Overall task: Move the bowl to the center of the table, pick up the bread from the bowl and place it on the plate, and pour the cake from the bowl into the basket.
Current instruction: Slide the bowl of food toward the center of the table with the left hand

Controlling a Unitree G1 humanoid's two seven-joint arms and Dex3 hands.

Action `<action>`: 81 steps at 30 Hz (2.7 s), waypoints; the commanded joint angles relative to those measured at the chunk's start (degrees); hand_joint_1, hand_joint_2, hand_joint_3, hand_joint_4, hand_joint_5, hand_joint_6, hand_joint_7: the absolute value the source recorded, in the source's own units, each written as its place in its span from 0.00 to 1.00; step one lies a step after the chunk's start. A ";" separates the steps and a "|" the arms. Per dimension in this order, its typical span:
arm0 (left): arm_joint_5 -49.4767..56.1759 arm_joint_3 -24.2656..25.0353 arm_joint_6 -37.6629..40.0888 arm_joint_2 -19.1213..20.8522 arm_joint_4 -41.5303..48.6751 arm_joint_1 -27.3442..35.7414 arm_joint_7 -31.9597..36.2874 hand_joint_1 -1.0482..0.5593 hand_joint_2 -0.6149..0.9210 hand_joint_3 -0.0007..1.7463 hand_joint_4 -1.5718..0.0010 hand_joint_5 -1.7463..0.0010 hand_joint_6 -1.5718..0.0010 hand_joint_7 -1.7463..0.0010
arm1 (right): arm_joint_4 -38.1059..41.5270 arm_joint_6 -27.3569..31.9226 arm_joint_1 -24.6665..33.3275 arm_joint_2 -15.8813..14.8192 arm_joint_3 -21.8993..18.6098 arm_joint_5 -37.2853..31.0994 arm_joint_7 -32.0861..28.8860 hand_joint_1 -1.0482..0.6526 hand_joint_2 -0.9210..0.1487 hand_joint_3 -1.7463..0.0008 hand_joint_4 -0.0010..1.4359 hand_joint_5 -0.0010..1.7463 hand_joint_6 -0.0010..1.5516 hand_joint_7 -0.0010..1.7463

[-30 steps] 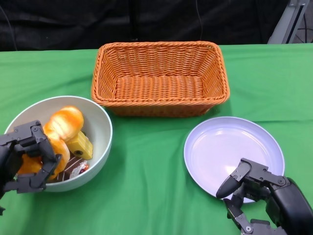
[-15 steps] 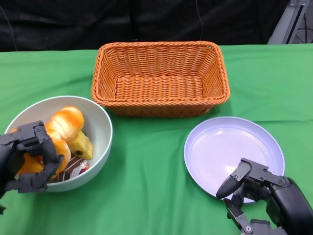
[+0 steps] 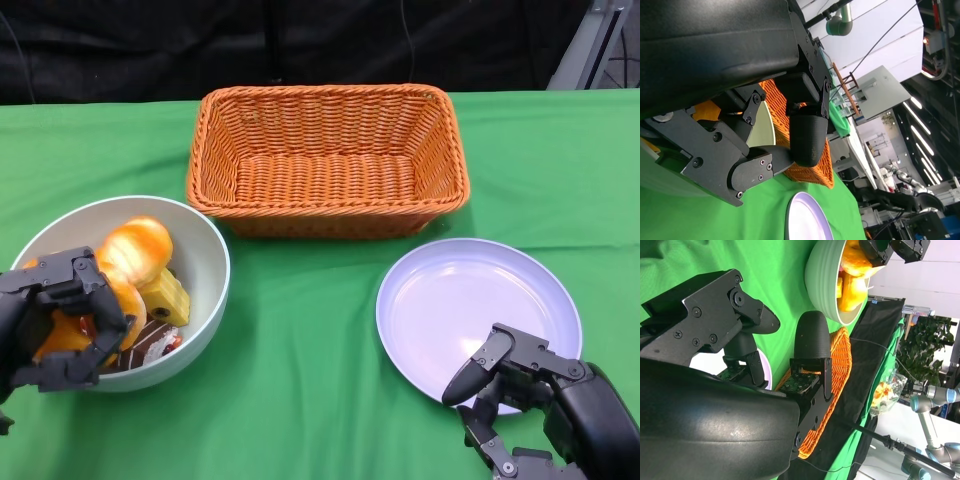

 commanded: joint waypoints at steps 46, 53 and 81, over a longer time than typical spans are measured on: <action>12.06 4.86 10.62 14.41 13.32 -14.11 24.12 0.18 1.00 0.25 0.64 1.00 0.69 1.00 | 0.46 0.36 -1.27 0.16 2.49 -2.45 -1.74 0.65 0.35 0.45 0.50 0.94 0.43 0.75; 23.34 -2.14 18.71 19.88 18.51 -17.56 35.33 0.14 1.00 0.30 0.71 1.00 0.77 1.00 | 0.95 -0.15 -1.37 0.04 2.46 -2.82 -1.95 0.64 0.34 0.46 0.50 0.94 0.43 0.74; 31.47 -13.79 49.39 20.64 22.95 -27.61 27.11 0.15 1.00 0.35 0.97 1.00 0.93 1.00 | 0.90 -0.38 -1.01 0.05 2.29 -2.59 -1.90 0.64 0.34 0.46 0.50 0.95 0.43 0.75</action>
